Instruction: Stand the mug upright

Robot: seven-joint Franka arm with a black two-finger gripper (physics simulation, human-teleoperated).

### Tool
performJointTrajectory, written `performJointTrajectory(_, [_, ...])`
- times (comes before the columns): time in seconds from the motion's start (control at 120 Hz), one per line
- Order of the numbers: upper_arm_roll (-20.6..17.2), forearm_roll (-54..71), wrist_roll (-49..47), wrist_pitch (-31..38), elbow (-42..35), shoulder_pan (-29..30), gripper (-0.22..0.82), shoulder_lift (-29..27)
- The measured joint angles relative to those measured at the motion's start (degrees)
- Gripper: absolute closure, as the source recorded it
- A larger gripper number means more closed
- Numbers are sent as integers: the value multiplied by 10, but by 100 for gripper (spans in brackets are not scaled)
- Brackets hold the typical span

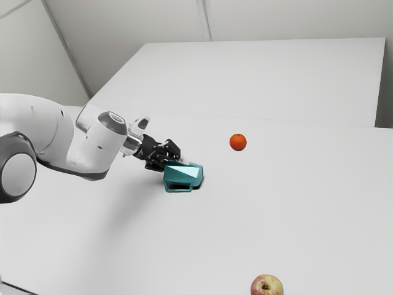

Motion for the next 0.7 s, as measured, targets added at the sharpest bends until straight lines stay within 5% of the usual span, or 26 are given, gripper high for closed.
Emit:
performJointTrajectory(0.325, [0,-7,10,-1,1,-1,69,-3])
performJointTrajectory(0.7, [-2,-6,22,1,2,-11,74,-58])
